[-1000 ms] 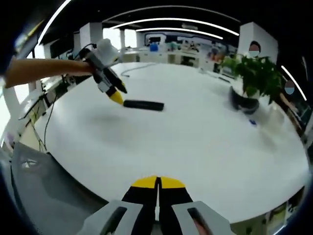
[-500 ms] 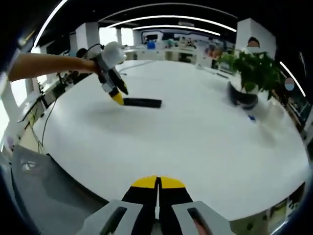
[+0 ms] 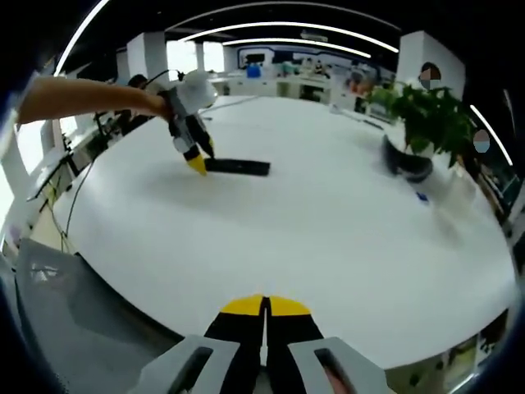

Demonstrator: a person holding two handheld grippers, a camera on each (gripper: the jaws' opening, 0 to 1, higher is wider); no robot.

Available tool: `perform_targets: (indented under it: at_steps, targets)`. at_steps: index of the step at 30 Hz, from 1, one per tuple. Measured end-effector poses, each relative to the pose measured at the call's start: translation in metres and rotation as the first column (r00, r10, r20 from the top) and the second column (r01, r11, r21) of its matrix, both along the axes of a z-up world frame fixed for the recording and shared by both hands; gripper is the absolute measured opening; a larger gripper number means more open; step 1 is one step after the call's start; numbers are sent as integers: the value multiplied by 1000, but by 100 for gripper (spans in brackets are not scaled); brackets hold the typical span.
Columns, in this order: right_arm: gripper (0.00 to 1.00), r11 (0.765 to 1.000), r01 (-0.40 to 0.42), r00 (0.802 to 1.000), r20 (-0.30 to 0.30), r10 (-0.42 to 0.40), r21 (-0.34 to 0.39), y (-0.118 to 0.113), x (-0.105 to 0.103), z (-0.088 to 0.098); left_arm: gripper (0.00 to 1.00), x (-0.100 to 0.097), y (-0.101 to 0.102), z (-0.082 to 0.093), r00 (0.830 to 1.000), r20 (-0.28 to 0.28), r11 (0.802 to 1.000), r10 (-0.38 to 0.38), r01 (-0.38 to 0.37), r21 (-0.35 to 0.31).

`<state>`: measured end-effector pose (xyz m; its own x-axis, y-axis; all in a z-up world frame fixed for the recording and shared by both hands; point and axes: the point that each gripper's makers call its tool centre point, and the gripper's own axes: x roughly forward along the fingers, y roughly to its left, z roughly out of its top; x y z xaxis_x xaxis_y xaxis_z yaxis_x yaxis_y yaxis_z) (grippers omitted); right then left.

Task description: Press the specified remote control buttons in sequence, fully releasing each button before pressing the next.

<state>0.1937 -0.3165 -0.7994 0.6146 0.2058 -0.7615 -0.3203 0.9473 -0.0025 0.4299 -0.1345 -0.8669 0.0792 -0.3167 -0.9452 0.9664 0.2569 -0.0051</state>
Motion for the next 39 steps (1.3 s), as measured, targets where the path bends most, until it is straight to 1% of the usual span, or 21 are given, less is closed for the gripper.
perform_targets:
  at_steps: [6,9,12,14,17,20,22,26,29,32,39]
  targets:
    - [0,1000,-5,1000,2,5,10,1,0,1,40,0,0,0,1000,-5,1000,-7,8,21]
    - [0,1000,-6,1000,4,6,10,1,0,1,39,-1,0,0,1000,-4,1000,5,-5,28]
    - [0,1000,-8,1000,6,8,11,2,-1,2,32,-7,-2,1,1000,-1,999,-16,16,29]
    - [0,1000,-7,1000,18,7,11,1,0,4,28,-9,-4,1,1000,0,999,-19,19,37]
    - [0,1000,-5,1000,20,5,17,2,0,4,24,-13,-5,1,999,5,998,-32,32,47]
    - [0,1000,-9,1000,19,9,9,2,0,4,23,-12,-4,1,1000,12,998,-13,12,57]
    - [0,1000,-7,1000,24,7,8,1,1,4,23,-14,-5,1,1000,21,998,-17,16,63]
    - [0,1000,-3,1000,29,3,7,1,1,5,23,-16,-4,0,1000,17,998,21,-22,63]
    - [0,1000,-11,1000,23,11,-4,1,0,3,23,-20,-5,0,1000,17,998,21,-22,66]
    - [0,1000,-9,999,34,9,-4,1,1,5,23,-25,-5,0,1000,17,998,19,-20,66]
    - [0,1000,-12,999,34,12,-2,1,1,5,23,-32,-5,1,1000,18,998,22,-23,50]
